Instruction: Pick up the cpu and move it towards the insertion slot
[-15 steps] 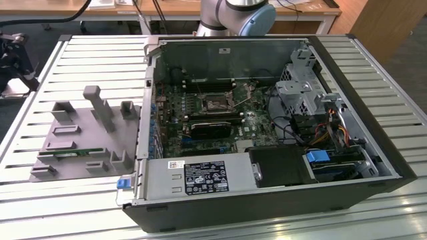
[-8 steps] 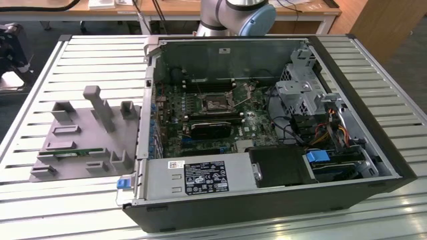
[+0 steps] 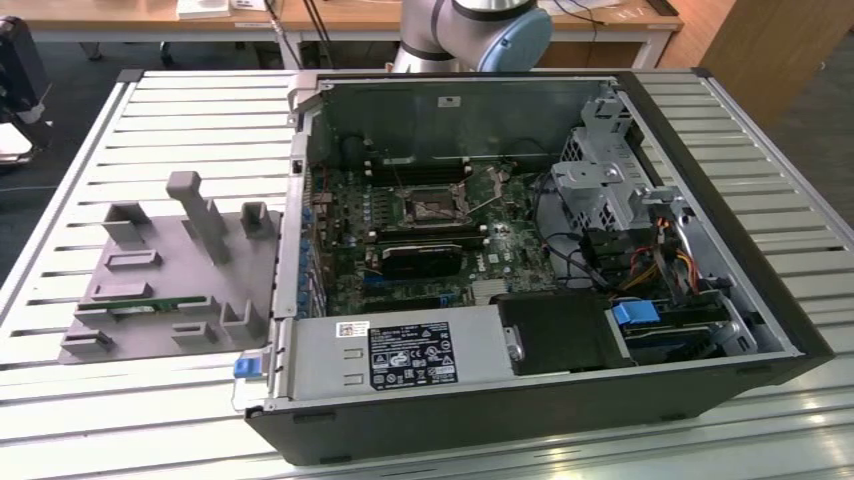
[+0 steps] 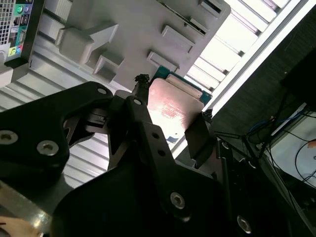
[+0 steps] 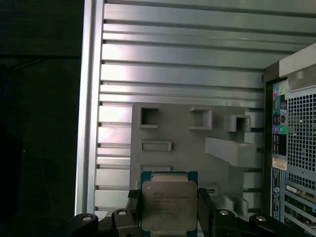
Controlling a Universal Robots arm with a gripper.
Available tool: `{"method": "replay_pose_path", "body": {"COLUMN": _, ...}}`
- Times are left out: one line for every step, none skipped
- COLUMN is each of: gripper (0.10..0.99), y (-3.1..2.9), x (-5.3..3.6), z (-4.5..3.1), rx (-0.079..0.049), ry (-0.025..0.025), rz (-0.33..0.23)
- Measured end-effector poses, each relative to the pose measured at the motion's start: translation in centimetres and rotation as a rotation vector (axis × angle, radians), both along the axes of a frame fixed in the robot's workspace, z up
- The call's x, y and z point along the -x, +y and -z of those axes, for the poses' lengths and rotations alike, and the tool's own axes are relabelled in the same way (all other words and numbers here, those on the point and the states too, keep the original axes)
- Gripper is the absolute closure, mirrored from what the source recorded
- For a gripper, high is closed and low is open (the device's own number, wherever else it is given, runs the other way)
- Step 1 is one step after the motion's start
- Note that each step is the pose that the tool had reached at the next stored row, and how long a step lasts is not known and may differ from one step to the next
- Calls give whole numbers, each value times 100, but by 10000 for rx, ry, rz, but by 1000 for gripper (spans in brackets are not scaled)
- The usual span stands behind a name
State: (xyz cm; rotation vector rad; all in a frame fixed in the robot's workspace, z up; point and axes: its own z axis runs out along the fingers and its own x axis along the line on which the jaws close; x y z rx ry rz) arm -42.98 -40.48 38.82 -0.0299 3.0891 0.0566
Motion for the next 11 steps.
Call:
{"method": "replay_pose_path", "body": {"gripper": 545, "y": 0, "x": 0, "z": -30, "rx": 0, "ry": -5, "rz": 0}}
{"method": "replay_pose_path", "body": {"gripper": 545, "y": 0, "x": 0, "z": -62, "rx": 0, "ry": -10, "rz": 0}}
{"method": "replay_pose_path", "body": {"gripper": 545, "y": 0, "x": 0, "z": -94, "rx": 0, "ry": -15, "rz": 0}}
{"method": "replay_pose_path", "body": {"gripper": 545, "y": 0, "x": 0, "z": -123, "rx": 0, "ry": -21, "rz": 0}}
{"method": "replay_pose_path", "body": {"gripper": 545, "y": 0, "x": 0, "z": -149, "rx": 0, "ry": -26, "rz": 0}}
{"method": "replay_pose_path", "body": {"gripper": 545, "y": 0, "x": 0, "z": -172, "rx": 0, "ry": -30, "rz": 0}}
{"method": "replay_pose_path", "body": {"gripper": 545, "y": 0, "x": 0, "z": -198, "rx": 0, "ry": -32, "rz": 0}}
{"method": "replay_pose_path", "body": {"gripper": 545, "y": 0, "x": 0, "z": -223, "rx": -1, "ry": -36, "rz": 1}}
{"method": "replay_pose_path", "body": {"gripper": 545, "y": 0, "x": 0, "z": -245, "rx": 0, "ry": -38, "rz": 0}}
{"method": "replay_pose_path", "body": {"gripper": 545, "y": 0, "x": 0, "z": -257, "rx": 0, "ry": -39, "rz": 0}}
{"method": "replay_pose_path", "body": {"gripper": 545, "y": 0, "x": 1, "z": -259, "rx": -1, "ry": -40, "rz": 1}}
